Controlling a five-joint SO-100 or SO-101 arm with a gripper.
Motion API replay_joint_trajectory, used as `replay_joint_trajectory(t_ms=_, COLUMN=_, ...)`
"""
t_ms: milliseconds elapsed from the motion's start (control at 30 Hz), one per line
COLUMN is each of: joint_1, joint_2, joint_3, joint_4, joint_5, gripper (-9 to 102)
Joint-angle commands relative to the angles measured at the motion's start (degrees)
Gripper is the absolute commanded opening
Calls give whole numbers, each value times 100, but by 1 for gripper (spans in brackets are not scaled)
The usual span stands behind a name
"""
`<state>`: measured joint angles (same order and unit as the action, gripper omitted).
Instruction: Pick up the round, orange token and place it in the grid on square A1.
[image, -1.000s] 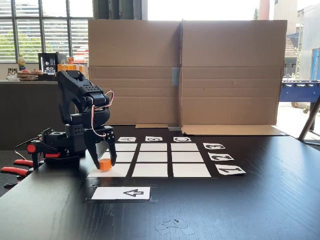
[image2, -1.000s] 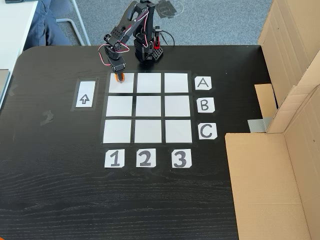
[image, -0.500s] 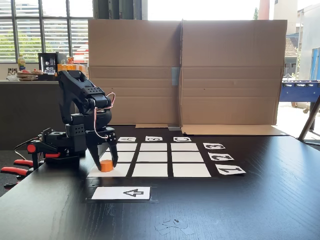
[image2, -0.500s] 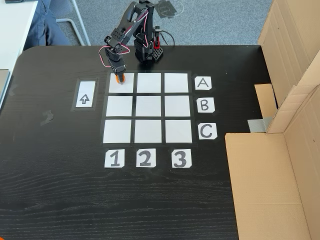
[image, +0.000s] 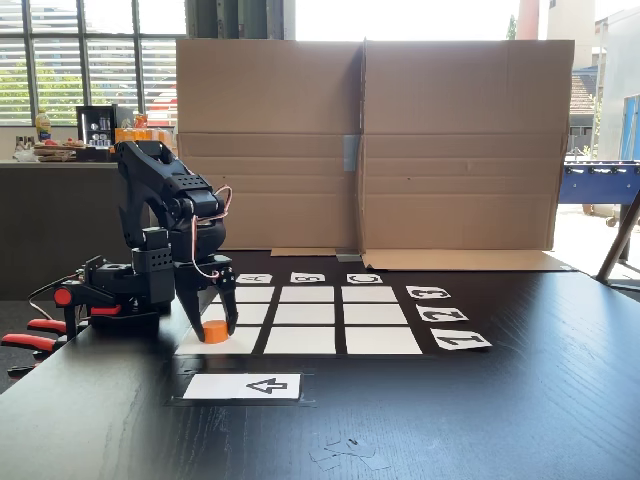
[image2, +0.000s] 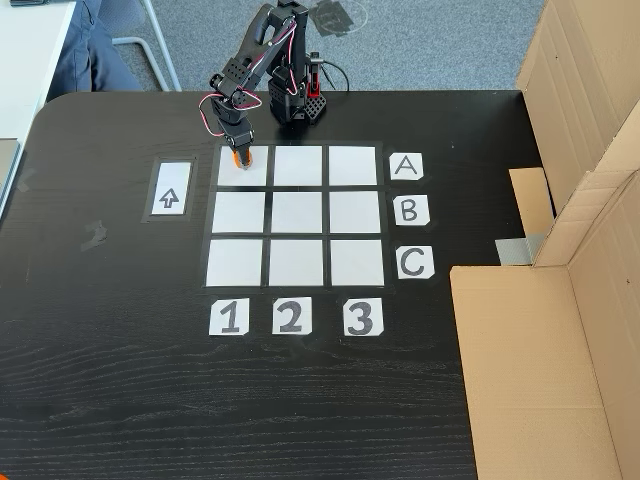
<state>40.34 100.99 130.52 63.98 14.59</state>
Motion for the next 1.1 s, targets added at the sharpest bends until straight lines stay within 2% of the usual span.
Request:
replay_joint_trajectory(t_ms=0, joint_1=-62, joint_2=9, joint_3=-18, joint_4=-62, joint_5=44, gripper=16)
replay_joint_trajectory(t_ms=367, joint_1=-9, joint_2=-9, joint_3=-18, joint_4=-79, joint_5=9, gripper=32)
replay_joint_trajectory(t_ms=633, joint_1=299, joint_2=-9, joint_3=-211, joint_4=-185, joint_5=-123, gripper=32)
replay_joint_trajectory(t_ms=1067, joint_1=1740, joint_2=167, joint_3=-1274, joint_4=-563, joint_5=-378, gripper=32)
